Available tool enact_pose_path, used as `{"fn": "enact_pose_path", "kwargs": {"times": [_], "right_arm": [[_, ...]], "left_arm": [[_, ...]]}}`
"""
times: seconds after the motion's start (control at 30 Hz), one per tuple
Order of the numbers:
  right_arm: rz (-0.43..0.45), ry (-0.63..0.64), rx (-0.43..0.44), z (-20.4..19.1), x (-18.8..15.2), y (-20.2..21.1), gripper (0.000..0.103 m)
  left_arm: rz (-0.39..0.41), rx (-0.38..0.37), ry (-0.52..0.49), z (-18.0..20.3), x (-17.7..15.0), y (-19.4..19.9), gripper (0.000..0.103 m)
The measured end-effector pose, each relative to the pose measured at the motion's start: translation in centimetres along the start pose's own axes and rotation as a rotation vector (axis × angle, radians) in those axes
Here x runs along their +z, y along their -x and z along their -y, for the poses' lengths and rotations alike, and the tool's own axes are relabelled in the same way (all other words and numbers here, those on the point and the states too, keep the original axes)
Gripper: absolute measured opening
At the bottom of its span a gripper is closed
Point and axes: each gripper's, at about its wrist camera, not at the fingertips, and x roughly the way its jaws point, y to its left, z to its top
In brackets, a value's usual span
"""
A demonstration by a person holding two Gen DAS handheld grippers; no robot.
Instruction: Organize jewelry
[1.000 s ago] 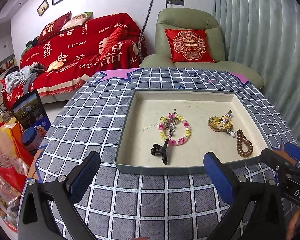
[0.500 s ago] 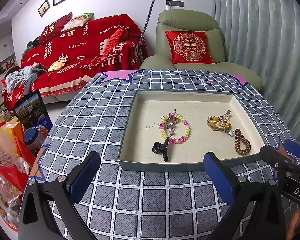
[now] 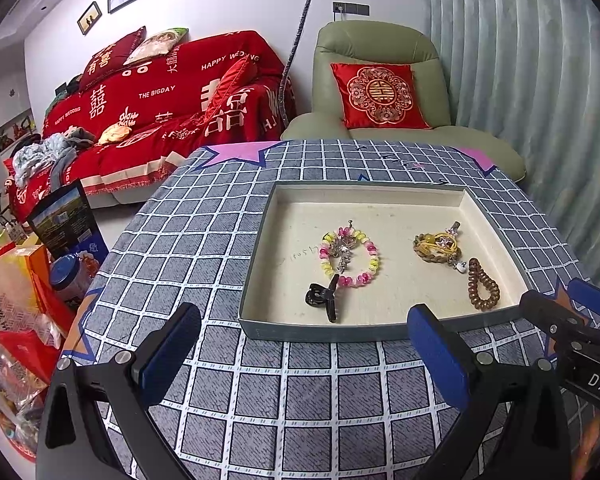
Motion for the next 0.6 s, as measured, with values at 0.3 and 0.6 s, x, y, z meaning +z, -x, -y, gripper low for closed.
{"fn": "enact_pose_path", "kwargs": {"times": [0.3,0.6], "right_arm": [[0.004,-0.004,0.001,-0.14,0.05,0.61,0.086],[0.004,-0.004,0.001,-0.13,0.03,0.58,0.086]], "left_arm": [[0.001,0.000,-0.003,0.00,-0.03,0.14,0.103],[0.003,0.002,-0.003,0.01,-0.02,0.23,0.103]]}}
